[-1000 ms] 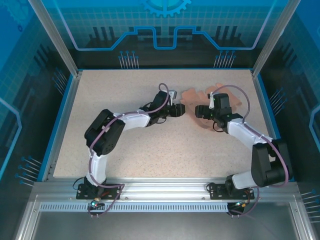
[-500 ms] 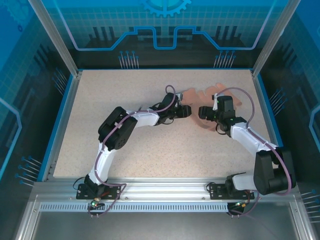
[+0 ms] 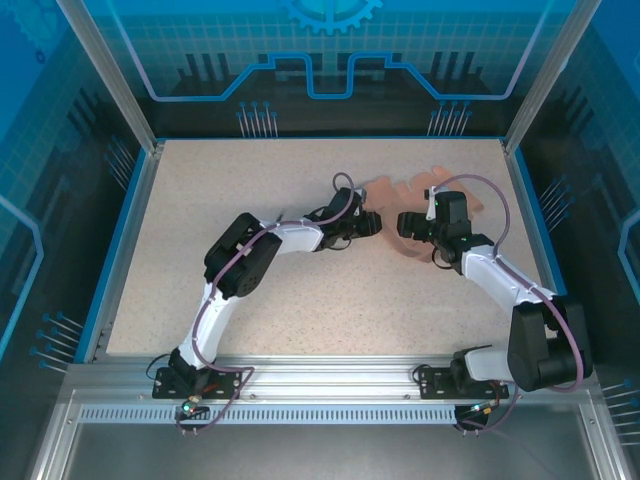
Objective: Fold the paper box
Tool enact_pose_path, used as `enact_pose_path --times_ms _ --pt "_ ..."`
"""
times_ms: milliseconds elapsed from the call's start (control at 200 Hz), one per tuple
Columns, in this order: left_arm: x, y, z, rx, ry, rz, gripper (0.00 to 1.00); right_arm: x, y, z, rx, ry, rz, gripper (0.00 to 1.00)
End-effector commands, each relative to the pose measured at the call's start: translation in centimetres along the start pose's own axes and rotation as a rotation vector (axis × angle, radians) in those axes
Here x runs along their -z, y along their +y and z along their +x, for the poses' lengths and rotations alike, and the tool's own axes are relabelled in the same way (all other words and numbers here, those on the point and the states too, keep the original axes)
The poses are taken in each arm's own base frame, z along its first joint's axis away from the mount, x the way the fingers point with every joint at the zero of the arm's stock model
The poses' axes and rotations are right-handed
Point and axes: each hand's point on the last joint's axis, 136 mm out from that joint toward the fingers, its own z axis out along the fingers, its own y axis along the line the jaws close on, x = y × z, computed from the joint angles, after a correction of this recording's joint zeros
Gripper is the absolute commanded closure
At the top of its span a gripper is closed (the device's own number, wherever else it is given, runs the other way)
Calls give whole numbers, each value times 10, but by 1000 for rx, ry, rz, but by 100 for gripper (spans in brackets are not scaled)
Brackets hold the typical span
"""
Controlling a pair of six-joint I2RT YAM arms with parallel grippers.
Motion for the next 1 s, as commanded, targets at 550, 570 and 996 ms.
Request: enact_pose_path --times_ms 550,570,996 --pt "17 -36 -38 -106 -121 82 96 4 5 -7 -22 -16 -45 16" --pt "22 -39 -41 -130 -128 85 96 6 7 -9 -22 -22 -53 16" --pt "205 -69 -108 -596 -245 89 100 107 120 -96 350 -251 -330 17"
